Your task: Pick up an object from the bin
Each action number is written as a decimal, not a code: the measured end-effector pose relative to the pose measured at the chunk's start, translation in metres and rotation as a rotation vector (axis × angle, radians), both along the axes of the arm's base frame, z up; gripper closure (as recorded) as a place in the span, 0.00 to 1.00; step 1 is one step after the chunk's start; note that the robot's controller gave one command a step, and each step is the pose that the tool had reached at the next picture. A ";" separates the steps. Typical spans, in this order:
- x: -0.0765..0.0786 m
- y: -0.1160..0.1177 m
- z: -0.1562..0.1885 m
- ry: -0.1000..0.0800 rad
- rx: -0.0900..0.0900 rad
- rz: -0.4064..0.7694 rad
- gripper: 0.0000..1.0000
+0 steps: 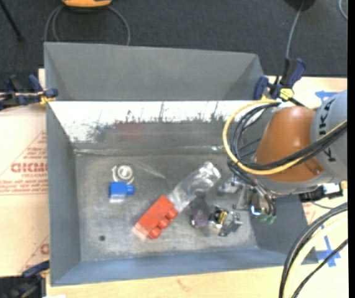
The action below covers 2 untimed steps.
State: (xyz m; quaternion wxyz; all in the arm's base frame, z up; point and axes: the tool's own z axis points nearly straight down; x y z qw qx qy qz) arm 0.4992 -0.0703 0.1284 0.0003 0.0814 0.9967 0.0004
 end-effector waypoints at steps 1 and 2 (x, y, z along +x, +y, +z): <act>-0.011 -0.001 -0.005 0.001 0.000 -0.235 0.00; -0.009 0.013 -0.053 -0.007 0.000 -0.415 0.00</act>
Offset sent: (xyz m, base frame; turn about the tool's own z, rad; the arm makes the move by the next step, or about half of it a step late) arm -0.0111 -0.0001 -0.0051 0.2367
